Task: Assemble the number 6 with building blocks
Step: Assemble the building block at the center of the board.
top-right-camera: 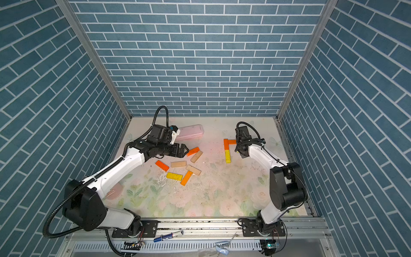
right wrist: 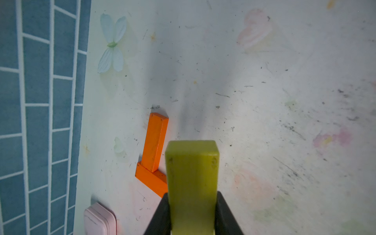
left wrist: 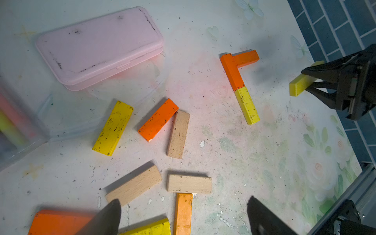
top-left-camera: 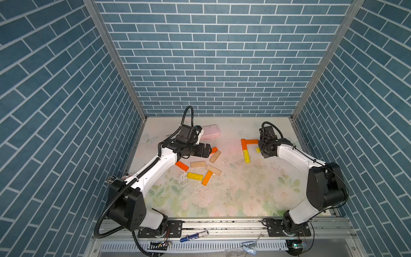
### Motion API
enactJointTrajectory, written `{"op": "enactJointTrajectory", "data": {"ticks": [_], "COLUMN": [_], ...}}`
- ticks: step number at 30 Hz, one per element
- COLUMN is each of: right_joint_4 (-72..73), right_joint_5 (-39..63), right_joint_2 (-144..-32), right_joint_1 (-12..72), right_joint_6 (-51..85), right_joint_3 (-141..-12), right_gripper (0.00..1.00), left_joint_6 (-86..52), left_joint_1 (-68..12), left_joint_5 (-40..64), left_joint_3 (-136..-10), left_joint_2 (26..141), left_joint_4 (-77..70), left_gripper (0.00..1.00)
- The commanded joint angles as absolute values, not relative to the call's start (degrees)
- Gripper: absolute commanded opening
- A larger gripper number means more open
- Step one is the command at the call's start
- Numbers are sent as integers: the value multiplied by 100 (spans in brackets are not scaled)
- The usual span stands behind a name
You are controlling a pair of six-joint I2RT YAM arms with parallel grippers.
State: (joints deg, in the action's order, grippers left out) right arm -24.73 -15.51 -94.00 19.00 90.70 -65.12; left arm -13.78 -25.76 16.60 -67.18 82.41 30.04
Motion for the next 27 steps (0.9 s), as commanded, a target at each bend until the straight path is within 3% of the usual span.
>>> {"op": "enactJointTrajectory", "data": {"ticks": [1, 27], "right_joint_4": [-2519, -3151], "right_joint_5": [-1649, -970], "right_joint_2": [-9728, -11037], "right_joint_1": [1781, 1740], "right_joint_6": [10243, 10612], "right_joint_3": [-6639, -7610], "right_gripper": [14, 16], "left_joint_6": [-1446, -1400], "left_joint_1": [-2670, -2862], "left_joint_5": [1718, 1717], "left_joint_3": [-6679, -6706], "left_joint_2": [8411, 8537], "left_joint_4": [2961, 2984], "left_gripper": [97, 97]}}
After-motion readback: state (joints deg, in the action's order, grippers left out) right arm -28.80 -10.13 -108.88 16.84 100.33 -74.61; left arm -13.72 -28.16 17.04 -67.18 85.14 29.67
